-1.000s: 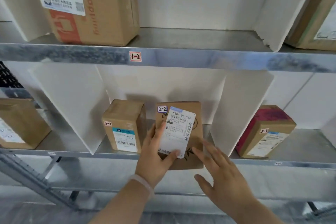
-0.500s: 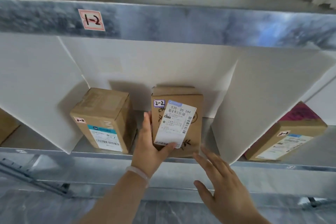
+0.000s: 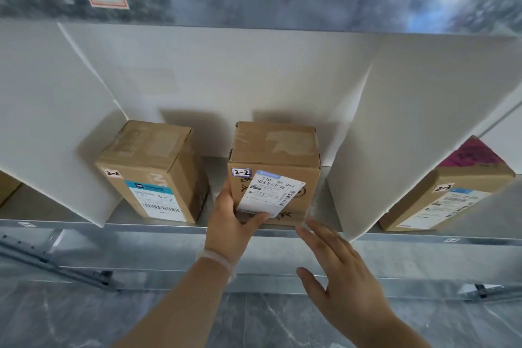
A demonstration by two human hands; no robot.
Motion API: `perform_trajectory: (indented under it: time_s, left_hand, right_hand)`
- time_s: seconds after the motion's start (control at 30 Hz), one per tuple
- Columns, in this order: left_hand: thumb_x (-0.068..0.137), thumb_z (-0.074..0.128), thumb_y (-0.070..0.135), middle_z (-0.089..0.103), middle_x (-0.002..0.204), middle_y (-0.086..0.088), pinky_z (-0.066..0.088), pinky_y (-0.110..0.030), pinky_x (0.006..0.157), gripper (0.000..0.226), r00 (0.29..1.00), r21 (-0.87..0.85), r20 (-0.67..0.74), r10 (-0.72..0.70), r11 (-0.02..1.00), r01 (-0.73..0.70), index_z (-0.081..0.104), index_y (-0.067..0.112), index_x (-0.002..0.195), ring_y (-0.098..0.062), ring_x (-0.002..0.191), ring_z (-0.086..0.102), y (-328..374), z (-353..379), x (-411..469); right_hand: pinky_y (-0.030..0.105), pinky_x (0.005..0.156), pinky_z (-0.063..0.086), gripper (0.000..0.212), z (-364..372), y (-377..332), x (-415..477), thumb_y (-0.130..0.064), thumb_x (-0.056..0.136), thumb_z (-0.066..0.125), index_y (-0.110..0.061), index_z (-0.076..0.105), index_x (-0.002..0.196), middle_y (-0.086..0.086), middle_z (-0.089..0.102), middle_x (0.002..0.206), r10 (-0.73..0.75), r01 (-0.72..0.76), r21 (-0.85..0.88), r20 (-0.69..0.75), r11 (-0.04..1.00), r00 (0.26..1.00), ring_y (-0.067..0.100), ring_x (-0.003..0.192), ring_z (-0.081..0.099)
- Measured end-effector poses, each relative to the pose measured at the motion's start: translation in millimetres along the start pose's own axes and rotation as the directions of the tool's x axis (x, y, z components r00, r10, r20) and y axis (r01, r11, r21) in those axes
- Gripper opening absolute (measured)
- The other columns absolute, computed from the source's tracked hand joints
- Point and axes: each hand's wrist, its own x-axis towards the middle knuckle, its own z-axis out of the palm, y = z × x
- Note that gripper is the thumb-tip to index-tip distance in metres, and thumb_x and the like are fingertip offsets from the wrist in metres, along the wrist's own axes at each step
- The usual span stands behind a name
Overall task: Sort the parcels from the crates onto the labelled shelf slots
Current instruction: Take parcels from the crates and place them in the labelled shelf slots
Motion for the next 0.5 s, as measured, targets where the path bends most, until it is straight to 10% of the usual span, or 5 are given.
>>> perform_trajectory:
  time_s: [0.23, 0.5]
  left_hand:
    - [0.076, 0.084, 0.026, 0.055, 0.139, 0.008, 0.053, -0.031, 0.098, 0.086, 0.998, 0.019, 0.063, -0.027, 0.999, 0.026, 0.035, 0.031, 0.147, -0.014, 0.127, 0.053, 18, -13, -14]
    - [0.076, 0.083, 0.034, 0.049, 0.146, -0.007, 0.041, -0.041, 0.108, 0.082, 0.982, 0.533, -0.175, 0.076, 0.845, 0.03, 0.044, 0.02, 0.146, -0.029, 0.132, 0.048, 43, -100, -124]
  right_hand:
    - [0.035, 0.102, 0.036, 0.066, -3, -4, -4, -0.052, 0.088, 0.057, -0.042, 0.026, 0.145, -0.012, 0.037, 0.152, -0.005, 0.002, 0.042, 0.075, 0.999, 0.997, 0.015, 0.135, 0.043]
    - [0.033, 0.113, 0.024, 0.063, 0, -69, 14, -0.059, 0.09, 0.044, -0.047, 0.015, 0.145, -0.016, 0.024, 0.157, -0.31, 0.286, 0.142, 0.191, 0.948, 0.931, 0.011, 0.143, 0.025]
